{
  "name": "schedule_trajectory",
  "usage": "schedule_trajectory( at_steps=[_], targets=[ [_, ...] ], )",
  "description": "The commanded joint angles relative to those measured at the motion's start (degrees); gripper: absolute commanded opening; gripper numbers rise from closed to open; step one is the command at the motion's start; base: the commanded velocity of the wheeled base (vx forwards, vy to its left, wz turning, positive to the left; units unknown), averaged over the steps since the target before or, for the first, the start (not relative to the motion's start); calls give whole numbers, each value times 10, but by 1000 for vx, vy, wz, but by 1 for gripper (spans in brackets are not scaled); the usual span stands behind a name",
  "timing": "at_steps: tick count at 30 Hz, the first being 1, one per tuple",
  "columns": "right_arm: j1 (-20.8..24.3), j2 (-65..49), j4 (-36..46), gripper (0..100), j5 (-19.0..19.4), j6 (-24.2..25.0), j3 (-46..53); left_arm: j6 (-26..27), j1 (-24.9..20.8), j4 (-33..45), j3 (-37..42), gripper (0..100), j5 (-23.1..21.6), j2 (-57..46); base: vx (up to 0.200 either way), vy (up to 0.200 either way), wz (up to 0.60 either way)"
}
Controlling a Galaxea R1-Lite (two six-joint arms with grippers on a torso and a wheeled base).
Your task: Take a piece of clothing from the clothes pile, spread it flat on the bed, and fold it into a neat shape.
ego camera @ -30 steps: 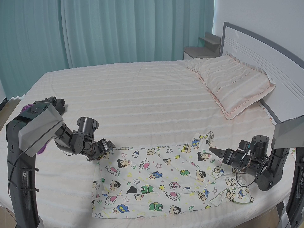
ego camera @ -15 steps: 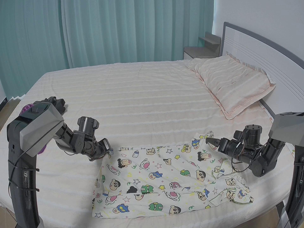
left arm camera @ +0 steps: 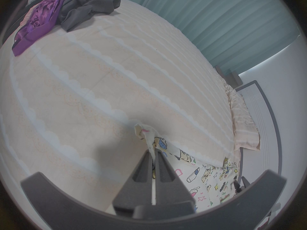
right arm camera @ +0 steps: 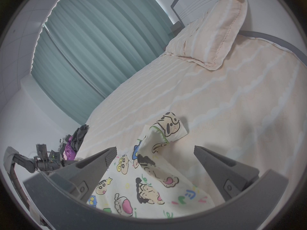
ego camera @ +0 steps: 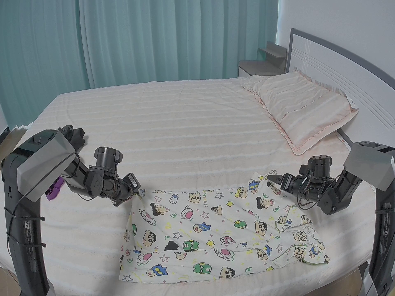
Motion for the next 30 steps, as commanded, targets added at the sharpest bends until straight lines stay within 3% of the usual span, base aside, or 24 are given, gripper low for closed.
schedule_trajectory(
  at_steps=[1,13,14,22,30],
  targets=[
    [9,29,17,100,0,-21,-33,-1,1,0,6,0,0,-15,0,0,0],
    [46,46,133,100,-18,-45,-139,-1,-1,0,15,0,0,-15,0,0,0],
    [46,46,133,0,-18,-45,-139,-1,-1,0,15,0,0,-15,0,0,0],
    [34,86,165,0,-59,-62,-189,1,-2,0,17,0,-1,-15,0,0,0],
    [8,80,135,0,-42,-25,-179,-16,0,1,10,0,0,-27,0,0,0]
  ],
)
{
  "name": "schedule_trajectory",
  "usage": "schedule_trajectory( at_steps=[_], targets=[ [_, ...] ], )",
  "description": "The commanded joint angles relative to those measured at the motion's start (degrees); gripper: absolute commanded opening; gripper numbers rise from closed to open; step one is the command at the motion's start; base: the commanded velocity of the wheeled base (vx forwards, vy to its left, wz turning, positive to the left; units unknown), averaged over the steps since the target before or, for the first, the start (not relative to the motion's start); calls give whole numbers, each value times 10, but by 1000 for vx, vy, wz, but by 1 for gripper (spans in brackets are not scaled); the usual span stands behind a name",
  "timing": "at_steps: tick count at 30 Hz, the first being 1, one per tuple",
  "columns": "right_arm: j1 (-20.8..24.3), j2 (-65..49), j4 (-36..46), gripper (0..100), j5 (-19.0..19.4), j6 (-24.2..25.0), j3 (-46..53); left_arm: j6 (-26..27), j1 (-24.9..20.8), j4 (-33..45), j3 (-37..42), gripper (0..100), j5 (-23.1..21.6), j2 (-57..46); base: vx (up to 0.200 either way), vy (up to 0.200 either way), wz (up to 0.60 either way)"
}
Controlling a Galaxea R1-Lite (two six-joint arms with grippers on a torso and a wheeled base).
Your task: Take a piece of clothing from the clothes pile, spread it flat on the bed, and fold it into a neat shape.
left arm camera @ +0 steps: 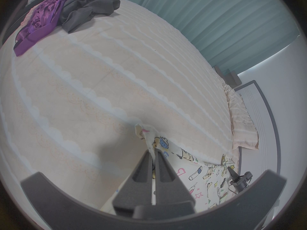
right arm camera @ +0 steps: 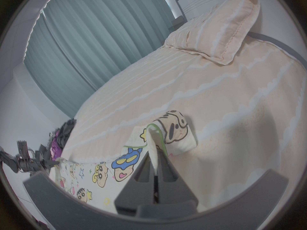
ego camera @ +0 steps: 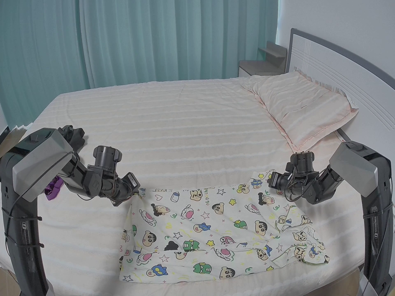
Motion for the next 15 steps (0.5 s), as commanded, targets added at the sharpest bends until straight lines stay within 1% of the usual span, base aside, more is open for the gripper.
schedule_trajectory(
  at_steps=[1,3,4,5,6,8,15],
  targets=[
    [-16,0,-33,0,17,31,8,-25,2,1,-7,0,1,-13,0,0,0],
    [-20,-7,-59,0,31,48,22,-37,1,1,-9,0,1,-16,0,0,0],
    [-22,-18,-86,0,48,61,37,-39,2,1,-9,0,1,-17,0,0,0],
    [-22,-18,-86,0,48,61,37,-39,2,1,-9,0,1,-17,0,0,0],
    [-26,-28,-114,0,75,64,60,-41,2,1,-13,0,2,-17,0,0,0],
    [-27,-36,-125,0,85,64,70,-41,2,1,-16,0,4,-20,0,0,0],
    [-33,-38,-129,0,85,64,64,-40,-1,1,-29,0,9,-22,0,0,0]
  ],
)
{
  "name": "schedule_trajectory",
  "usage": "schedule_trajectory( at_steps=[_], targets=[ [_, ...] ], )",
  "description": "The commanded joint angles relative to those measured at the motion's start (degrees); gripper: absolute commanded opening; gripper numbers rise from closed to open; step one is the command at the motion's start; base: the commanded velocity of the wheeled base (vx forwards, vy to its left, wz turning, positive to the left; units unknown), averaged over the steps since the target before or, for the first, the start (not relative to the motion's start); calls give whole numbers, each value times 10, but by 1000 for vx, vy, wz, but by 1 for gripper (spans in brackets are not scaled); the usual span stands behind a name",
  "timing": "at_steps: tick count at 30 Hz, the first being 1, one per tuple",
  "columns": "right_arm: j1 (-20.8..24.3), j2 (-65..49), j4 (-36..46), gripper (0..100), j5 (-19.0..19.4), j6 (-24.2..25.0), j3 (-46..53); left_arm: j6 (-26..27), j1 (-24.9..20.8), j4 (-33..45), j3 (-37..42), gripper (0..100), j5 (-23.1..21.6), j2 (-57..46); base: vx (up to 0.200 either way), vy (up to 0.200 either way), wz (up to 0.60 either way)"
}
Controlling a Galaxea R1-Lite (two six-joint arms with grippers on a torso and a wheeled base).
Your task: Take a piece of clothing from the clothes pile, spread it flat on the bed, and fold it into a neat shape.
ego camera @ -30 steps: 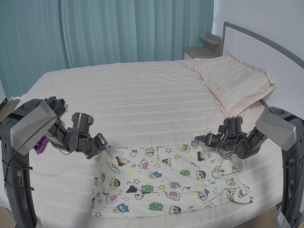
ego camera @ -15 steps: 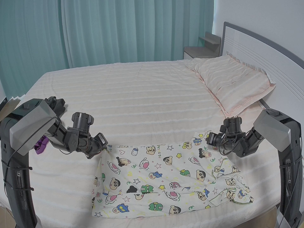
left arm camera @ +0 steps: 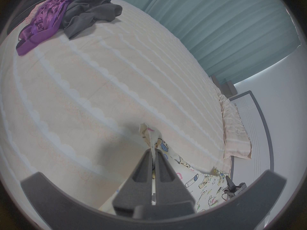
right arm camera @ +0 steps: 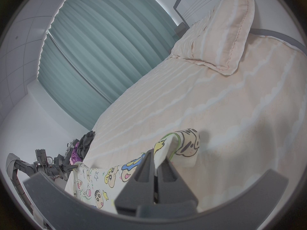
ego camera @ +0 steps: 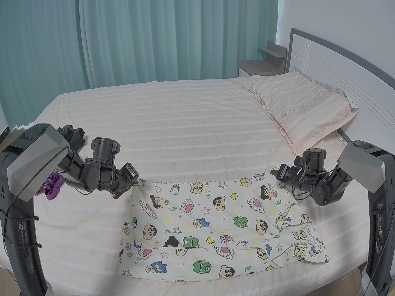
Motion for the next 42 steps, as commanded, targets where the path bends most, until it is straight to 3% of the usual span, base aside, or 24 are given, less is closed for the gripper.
schedule_trajectory(
  at_steps=[1,15,25,33,42],
  targets=[
    [-5,-10,-1,0,0,0,-1,0,-1,0,-11,0,1,-3,0,0,0],
    [-7,-41,-15,0,2,-6,40,13,-14,4,-9,0,4,-3,0,0,0],
    [-21,-107,-15,0,37,-16,125,33,-16,0,50,0,4,-60,0,0,0],
    [-37,-157,-56,0,79,-47,223,71,-18,-1,123,0,4,-106,0,0,0],
    [-41,-185,-63,0,113,-123,328,91,-20,-1,185,0,4,-131,0,0,0]
  ],
)
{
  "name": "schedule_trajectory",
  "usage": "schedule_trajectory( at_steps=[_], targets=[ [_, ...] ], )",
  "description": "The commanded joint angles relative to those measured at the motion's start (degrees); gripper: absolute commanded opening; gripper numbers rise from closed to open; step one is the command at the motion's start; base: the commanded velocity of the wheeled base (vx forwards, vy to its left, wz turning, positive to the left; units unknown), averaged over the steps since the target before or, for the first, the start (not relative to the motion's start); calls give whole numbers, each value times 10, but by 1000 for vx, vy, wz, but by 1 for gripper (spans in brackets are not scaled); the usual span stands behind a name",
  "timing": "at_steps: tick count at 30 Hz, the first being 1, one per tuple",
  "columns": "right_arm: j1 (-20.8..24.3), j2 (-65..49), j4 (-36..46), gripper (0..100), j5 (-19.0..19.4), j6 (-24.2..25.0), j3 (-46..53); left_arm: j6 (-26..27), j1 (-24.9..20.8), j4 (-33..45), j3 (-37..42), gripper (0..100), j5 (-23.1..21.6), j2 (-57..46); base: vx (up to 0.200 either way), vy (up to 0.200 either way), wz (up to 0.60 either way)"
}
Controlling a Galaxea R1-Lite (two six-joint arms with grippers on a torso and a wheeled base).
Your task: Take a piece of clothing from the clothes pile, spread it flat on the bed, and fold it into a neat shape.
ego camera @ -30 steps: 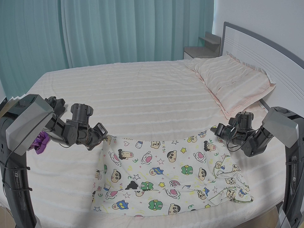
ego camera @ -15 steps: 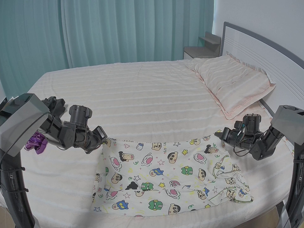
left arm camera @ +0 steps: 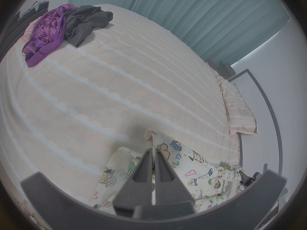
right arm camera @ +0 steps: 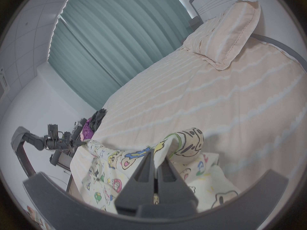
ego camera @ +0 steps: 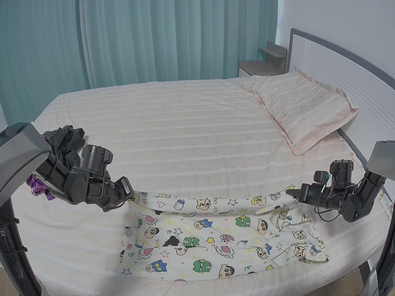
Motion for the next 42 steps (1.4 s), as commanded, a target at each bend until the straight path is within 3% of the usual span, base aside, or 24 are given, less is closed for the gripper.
schedule_trajectory(
  at_steps=[1,8,13,23,24,25,26,34,42],
  targets=[
    [-6,-22,-16,0,11,-25,52,5,-1,-1,41,0,-2,-22,0,0,0],
    [-2,6,-46,0,11,-64,119,52,-14,-1,102,0,-6,-15,0,0,0],
    [-5,42,-47,0,9,-97,131,53,-30,-1,111,0,-1,10,0,0,0],
    [-7,47,-49,0,10,-104,165,52,-37,2,121,0,-1,27,0,0,0],
    [-7,46,-50,0,10,-104,167,52,-37,2,120,100,-1,27,0,0,0],
    [-7,45,-53,0,10,-104,173,52,-37,3,121,100,-2,27,0,0,0],
    [-7,46,-62,100,10,-104,176,52,-37,3,122,100,-2,26,0,0,0],
    [-38,41,-187,100,10,-93,235,47,-31,2,158,100,-6,-15,0,0,0],
    [-63,32,-263,100,-31,-46,281,42,19,7,187,100,-23,-91,0,0,0]
  ],
)
